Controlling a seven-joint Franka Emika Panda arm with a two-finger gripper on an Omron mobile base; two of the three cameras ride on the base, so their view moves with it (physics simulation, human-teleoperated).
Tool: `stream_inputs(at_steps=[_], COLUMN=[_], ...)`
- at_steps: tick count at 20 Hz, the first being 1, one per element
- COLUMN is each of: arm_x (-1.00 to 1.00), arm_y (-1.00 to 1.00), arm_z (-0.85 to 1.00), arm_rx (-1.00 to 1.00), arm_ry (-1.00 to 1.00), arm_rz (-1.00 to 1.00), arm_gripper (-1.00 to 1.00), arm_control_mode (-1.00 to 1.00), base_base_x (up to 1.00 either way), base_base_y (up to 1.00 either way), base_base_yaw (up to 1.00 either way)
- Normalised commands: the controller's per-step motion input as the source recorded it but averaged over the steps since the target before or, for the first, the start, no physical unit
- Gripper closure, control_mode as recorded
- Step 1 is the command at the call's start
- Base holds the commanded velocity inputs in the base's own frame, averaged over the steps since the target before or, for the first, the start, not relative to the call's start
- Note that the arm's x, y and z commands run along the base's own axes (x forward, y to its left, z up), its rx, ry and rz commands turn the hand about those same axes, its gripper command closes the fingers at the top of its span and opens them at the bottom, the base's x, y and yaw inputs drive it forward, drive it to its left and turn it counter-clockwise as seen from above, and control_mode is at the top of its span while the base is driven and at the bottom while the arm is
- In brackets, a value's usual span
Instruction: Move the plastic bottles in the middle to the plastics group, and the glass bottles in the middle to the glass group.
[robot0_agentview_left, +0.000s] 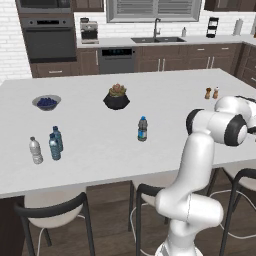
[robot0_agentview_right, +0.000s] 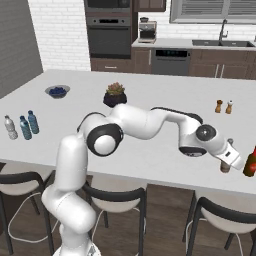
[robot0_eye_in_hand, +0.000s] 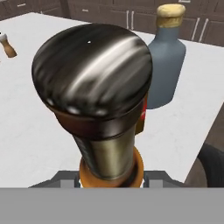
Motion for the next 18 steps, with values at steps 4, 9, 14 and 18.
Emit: stream_inputs(at_steps=[4,9,14,18], arm_x=[0.0,0.0,0.0,0.0], arm_y=[0.0,0.0,0.0,0.0], arm_z=[-0.25,-0.31,-0.25,-0.01], arm_rx=[0.01,0.07,0.1,0.03], arm_ry=[0.01,0.0,0.0,0.0], arm_rz=[0.0,0.0,0.0,0.0], arm_gripper=[1.0,1.0,1.0,1.0], arm_control_mode=[-1.0,-1.0,-1.0,-1.0], base_base_x=[0.0,0.0,0.0,0.0], base_base_y=[0.0,0.0,0.0,0.0], base_base_yaw=[0.0,0.0,0.0,0.0])
